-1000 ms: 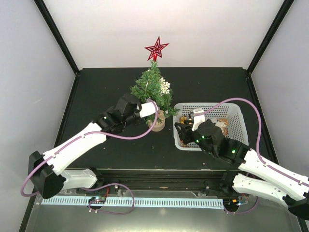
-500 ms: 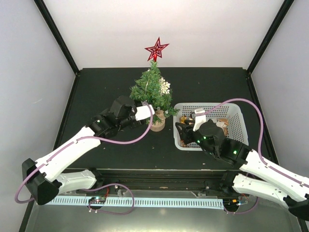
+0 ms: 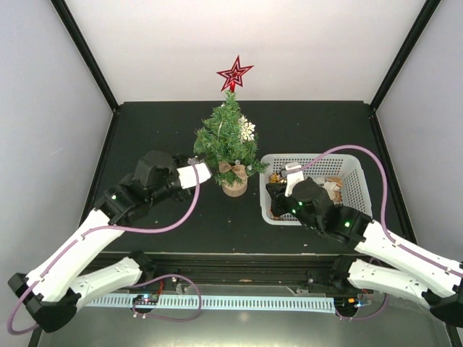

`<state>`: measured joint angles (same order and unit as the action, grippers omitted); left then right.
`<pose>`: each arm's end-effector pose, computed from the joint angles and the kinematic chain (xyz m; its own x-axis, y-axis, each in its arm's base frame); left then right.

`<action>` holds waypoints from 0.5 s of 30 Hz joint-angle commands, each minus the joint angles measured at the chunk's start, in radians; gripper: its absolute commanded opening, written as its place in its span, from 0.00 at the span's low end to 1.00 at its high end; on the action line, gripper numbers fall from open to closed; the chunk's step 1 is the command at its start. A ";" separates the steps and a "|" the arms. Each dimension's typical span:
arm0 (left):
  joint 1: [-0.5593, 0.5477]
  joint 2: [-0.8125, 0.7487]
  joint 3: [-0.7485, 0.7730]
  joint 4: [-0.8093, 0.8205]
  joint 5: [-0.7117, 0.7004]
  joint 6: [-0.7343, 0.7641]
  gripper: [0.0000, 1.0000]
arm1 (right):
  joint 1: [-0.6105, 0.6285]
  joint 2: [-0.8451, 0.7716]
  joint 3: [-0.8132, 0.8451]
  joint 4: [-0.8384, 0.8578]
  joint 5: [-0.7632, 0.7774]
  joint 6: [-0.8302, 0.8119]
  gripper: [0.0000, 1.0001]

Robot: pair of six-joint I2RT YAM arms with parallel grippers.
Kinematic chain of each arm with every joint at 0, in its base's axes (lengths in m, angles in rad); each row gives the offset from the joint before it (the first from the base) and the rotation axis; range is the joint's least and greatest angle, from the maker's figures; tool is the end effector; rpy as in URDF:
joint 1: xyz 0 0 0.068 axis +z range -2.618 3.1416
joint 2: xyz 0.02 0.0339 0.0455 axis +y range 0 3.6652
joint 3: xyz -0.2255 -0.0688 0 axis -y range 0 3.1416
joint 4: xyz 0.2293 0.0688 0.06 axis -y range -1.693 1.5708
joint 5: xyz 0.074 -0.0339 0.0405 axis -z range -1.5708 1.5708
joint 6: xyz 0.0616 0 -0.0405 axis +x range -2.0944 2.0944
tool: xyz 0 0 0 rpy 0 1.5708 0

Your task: Decorate the small christmas tree

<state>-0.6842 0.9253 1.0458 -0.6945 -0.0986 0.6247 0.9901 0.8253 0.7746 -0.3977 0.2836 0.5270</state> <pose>0.1731 -0.1333 0.3073 -0.0109 0.7600 -0.6499 0.7043 0.4672 0.5345 0.1346 0.1737 0.2698 -0.5397 0.0576 -0.8399 -0.4546 0.8197 0.3484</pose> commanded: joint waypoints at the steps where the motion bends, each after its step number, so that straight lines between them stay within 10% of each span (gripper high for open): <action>1: 0.063 -0.071 -0.022 -0.057 0.056 -0.031 0.74 | -0.006 0.051 0.068 -0.038 0.057 0.001 0.04; 15: 0.751 -0.060 -0.020 -0.295 0.811 -0.040 0.84 | -0.466 0.366 0.114 -0.127 -0.261 0.062 0.40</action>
<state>-0.0536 0.8021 1.0080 -0.8822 0.4225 0.5842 0.6525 1.0939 0.8822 -0.5030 0.1959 0.5758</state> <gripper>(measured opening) 0.835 0.349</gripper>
